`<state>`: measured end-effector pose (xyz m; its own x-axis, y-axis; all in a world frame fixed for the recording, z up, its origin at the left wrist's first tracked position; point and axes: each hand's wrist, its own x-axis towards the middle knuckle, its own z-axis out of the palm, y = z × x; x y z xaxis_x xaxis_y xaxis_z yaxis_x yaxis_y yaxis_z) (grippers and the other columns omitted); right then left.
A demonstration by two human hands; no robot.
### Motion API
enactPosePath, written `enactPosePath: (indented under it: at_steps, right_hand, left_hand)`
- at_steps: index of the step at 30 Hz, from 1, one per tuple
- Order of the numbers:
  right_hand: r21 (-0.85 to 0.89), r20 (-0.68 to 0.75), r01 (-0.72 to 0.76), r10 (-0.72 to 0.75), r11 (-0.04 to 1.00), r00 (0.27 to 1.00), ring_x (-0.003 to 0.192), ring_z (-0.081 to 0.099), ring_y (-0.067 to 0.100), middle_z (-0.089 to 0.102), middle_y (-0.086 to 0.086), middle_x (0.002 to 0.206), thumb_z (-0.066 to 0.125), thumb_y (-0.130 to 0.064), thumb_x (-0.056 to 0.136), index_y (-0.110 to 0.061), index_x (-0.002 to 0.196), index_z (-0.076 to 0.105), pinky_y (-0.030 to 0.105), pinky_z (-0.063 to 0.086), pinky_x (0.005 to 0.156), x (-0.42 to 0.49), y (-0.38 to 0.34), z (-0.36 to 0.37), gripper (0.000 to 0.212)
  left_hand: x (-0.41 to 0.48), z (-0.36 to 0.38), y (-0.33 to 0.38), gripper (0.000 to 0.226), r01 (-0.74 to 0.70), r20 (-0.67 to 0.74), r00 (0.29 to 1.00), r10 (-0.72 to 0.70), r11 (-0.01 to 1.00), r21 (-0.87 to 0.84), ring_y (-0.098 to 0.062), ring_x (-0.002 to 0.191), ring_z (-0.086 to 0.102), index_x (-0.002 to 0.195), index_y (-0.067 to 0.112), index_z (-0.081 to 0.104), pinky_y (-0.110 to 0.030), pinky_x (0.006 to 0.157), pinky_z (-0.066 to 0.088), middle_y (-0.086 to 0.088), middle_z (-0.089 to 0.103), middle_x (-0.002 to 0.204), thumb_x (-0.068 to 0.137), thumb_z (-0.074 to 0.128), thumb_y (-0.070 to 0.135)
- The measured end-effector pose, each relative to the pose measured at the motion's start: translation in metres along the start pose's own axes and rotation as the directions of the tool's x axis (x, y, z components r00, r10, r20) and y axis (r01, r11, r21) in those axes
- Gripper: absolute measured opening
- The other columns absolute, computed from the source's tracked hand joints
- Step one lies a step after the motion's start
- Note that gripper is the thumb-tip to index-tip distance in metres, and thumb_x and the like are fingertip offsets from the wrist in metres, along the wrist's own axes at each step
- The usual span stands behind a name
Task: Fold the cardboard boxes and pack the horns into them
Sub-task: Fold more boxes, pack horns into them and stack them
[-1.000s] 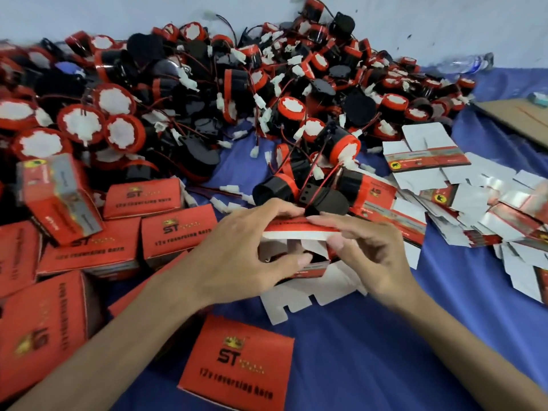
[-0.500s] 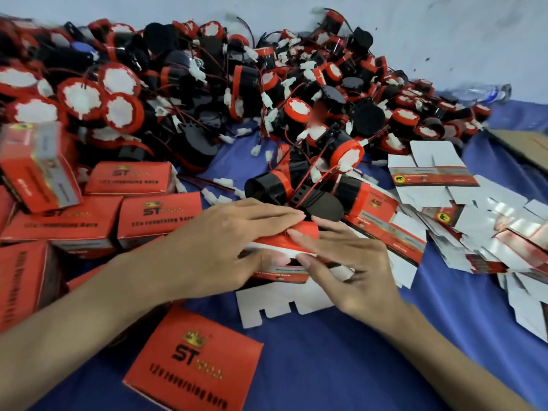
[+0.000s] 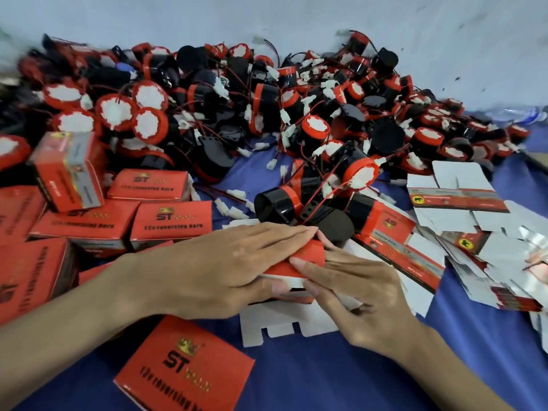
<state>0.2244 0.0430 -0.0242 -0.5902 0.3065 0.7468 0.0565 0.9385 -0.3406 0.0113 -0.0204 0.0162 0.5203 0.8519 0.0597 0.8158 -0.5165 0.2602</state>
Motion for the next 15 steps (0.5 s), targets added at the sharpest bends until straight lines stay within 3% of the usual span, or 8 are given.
enactPosePath:
  at_steps: [4, 6, 10, 12, 15]
  right_hand:
    - [0.024, 0.068, 0.010, -0.011, 1.000, 0.998, 0.093, 0.068, 0.017, 0.074, 0.007, 0.093, 0.064, -0.010, 0.085, -0.004, 0.118, 0.057, 0.030, 0.044, 0.105, -0.0009, 0.0058, -0.0035, 0.034]
    - [0.006, 0.077, 0.028, -0.028, 1.000, 0.997, 0.093, 0.068, 0.017, 0.075, 0.010, 0.092, 0.065, -0.014, 0.085, -0.004, 0.118, 0.056, 0.029, 0.043, 0.106, -0.0013, 0.0077, -0.0037, 0.035]
    - [-0.029, 0.032, 0.086, -0.085, 0.996, 0.996, 0.115, 0.058, 0.002, 0.063, 0.000, 0.112, 0.065, -0.015, 0.086, -0.005, 0.115, 0.059, 0.024, 0.045, 0.103, -0.0022, 0.0085, -0.0015, 0.031]
    - [-0.033, 0.044, 0.093, -0.091, 0.995, 0.995, 0.108, 0.063, 0.008, 0.065, -0.002, 0.106, 0.065, -0.012, 0.085, -0.005, 0.115, 0.059, 0.021, 0.046, 0.100, -0.0026, 0.0083, -0.0022, 0.031]
    - [-0.038, 0.062, 0.078, -0.075, 0.996, 0.995, 0.095, 0.067, 0.016, 0.072, 0.003, 0.097, 0.066, -0.011, 0.084, -0.004, 0.115, 0.059, 0.020, 0.046, 0.099, -0.0009, 0.0059, -0.0046, 0.033]
  left_hand:
    - [-0.0006, 0.0040, 0.0040, 0.058, -0.050, -0.185, 0.980, 0.068, 0.993, 0.103, -0.007, 0.138, 0.033, 0.151, 0.013, 0.029, -0.022, 0.114, 0.023, 0.003, 0.038, 0.152, 0.100, 0.032, 0.041]
    - [0.0003, 0.0077, 0.0048, 0.054, -0.064, -0.215, 0.972, 0.098, 0.986, 0.157, -0.016, 0.136, 0.041, 0.147, 0.008, 0.035, -0.029, 0.112, 0.030, -0.002, 0.043, 0.149, 0.099, 0.036, 0.033]
    - [0.0026, 0.0089, 0.0029, 0.052, -0.096, -0.178, 0.977, 0.119, 0.986, 0.133, -0.023, 0.137, 0.041, 0.145, 0.003, 0.034, -0.032, 0.114, 0.027, -0.008, 0.041, 0.149, 0.099, 0.042, 0.025]
    - [0.0025, 0.0063, 0.0034, 0.055, -0.109, -0.154, 0.979, 0.131, 0.984, 0.144, -0.021, 0.137, 0.040, 0.147, 0.003, 0.032, -0.033, 0.114, 0.025, -0.007, 0.039, 0.151, 0.100, 0.033, 0.032]
    - [-0.0005, 0.0065, -0.0004, 0.058, -0.077, -0.068, 0.994, 0.086, 0.989, 0.123, -0.005, 0.145, 0.015, 0.154, 0.018, 0.008, -0.032, 0.118, 0.019, 0.008, 0.017, 0.160, 0.102, 0.017, 0.043]
